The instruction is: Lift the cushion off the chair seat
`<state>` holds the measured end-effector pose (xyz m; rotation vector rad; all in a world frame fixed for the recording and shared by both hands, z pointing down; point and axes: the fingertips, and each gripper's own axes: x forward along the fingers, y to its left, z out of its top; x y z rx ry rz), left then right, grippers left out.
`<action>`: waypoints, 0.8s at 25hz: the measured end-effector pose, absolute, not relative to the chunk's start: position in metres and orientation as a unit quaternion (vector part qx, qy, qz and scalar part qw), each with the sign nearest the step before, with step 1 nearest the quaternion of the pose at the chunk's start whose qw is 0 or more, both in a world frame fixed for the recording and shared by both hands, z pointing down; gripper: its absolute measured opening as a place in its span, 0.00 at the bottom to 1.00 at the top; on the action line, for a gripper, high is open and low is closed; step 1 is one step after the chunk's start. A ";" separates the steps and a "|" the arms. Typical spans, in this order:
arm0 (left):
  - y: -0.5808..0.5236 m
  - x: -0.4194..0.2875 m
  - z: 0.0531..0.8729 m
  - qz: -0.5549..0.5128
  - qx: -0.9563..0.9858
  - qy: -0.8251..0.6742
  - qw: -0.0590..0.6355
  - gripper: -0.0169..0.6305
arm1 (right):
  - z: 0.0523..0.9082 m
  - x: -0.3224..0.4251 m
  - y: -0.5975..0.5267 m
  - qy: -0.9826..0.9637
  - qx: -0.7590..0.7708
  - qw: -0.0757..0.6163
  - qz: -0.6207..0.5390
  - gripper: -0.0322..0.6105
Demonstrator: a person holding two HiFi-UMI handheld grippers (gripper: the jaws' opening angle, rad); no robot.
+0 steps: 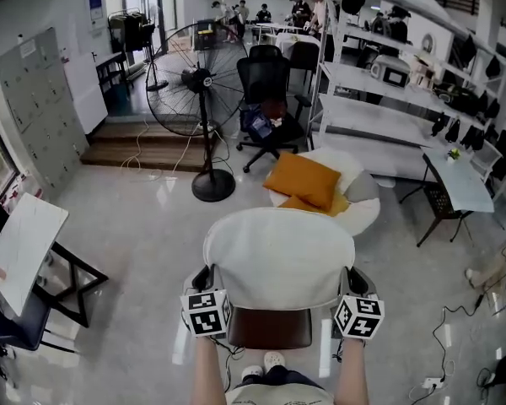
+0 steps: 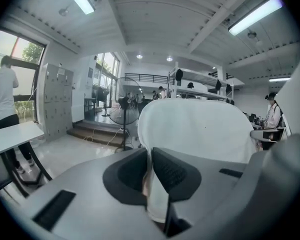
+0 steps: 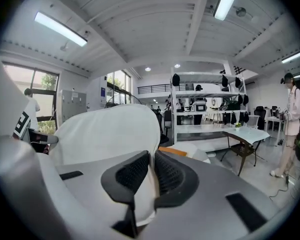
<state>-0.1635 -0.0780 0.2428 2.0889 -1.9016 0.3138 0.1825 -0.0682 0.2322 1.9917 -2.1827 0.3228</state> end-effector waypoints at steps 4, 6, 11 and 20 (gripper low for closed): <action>-0.074 -0.163 0.219 0.092 0.732 -0.662 0.129 0.10 | 0.212 0.183 -0.065 -0.733 0.671 0.069 0.089 0.14; -0.072 -0.166 0.210 0.088 0.735 -0.661 0.122 0.10 | 0.206 0.180 -0.063 -0.733 0.672 0.064 0.083 0.14; -0.071 -0.168 0.198 0.078 0.737 -0.663 0.111 0.10 | 0.196 0.180 -0.063 -0.735 0.672 0.056 0.075 0.14; -0.076 -0.160 0.185 0.075 0.739 -0.661 0.108 0.10 | 0.183 0.188 -0.065 -0.733 0.675 0.048 0.073 0.14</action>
